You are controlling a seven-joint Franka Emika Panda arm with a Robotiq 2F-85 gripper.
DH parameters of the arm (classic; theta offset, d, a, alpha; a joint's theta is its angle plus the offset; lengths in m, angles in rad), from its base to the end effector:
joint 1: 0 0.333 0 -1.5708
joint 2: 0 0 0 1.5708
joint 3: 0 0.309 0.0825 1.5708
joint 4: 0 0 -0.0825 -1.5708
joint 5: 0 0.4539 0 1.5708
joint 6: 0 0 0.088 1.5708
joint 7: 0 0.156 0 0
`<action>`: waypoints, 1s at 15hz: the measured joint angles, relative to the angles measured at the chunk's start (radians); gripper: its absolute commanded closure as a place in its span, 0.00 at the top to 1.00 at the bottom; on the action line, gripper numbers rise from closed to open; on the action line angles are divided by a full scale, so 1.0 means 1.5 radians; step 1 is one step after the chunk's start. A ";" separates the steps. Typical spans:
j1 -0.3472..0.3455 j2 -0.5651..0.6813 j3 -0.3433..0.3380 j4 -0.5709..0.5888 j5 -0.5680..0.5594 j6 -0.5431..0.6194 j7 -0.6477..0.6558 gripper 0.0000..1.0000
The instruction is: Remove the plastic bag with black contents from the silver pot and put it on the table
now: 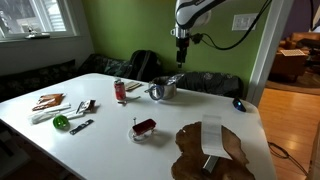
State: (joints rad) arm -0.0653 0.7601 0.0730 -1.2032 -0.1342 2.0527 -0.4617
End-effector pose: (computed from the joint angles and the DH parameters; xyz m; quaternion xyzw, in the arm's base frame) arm 0.8255 -0.0194 0.2565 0.9668 0.2488 0.0363 0.0455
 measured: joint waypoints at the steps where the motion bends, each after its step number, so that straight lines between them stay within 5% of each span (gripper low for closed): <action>1: 0.000 0.000 0.001 0.000 0.002 -0.003 -0.001 1.00; 11: 0.063 0.018 -0.024 -0.057 -0.105 0.101 0.008 1.00; 12: 0.068 0.021 -0.026 -0.063 -0.112 0.108 0.008 0.75; 15: 0.079 0.024 -0.034 -0.077 -0.131 0.130 0.015 0.58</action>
State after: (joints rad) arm 0.0527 0.7961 0.0218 -1.3191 -0.3313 2.2479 -0.4387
